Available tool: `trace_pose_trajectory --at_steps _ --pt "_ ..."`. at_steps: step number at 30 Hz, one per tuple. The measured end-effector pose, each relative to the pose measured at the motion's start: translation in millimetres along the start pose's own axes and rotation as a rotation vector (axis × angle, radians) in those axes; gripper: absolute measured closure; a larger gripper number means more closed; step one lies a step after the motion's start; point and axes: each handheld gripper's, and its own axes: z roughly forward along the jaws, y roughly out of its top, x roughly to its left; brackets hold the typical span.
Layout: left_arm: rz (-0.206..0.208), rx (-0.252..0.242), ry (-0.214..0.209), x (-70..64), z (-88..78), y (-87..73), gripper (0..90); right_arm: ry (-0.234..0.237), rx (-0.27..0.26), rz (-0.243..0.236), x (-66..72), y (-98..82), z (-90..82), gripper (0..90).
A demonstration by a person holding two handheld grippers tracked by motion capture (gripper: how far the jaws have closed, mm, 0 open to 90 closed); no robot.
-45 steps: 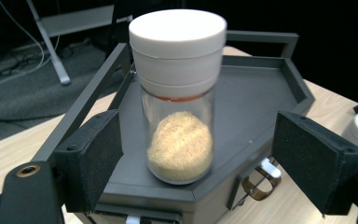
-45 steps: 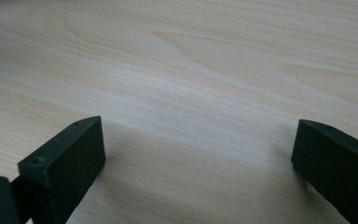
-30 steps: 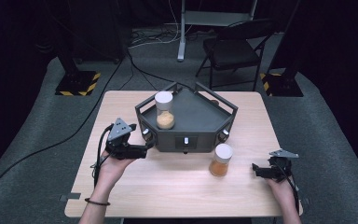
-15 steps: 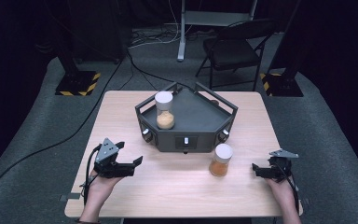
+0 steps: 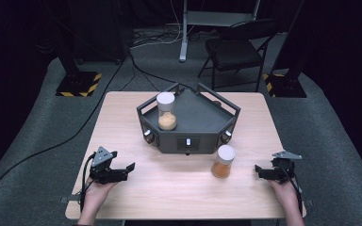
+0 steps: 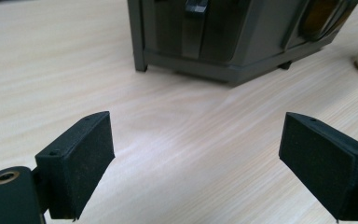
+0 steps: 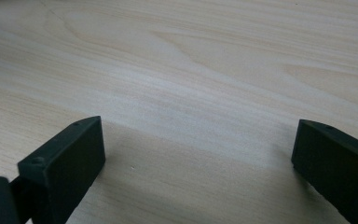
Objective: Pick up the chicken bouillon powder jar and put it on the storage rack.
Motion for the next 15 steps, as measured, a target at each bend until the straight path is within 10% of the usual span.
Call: trace_pose_trajectory --at_steps 15 --pt "0.022 0.161 0.055 -0.8 27.4 -1.2 9.8 0.000 0.000 0.001 0.2 0.1 0.2 1.6"
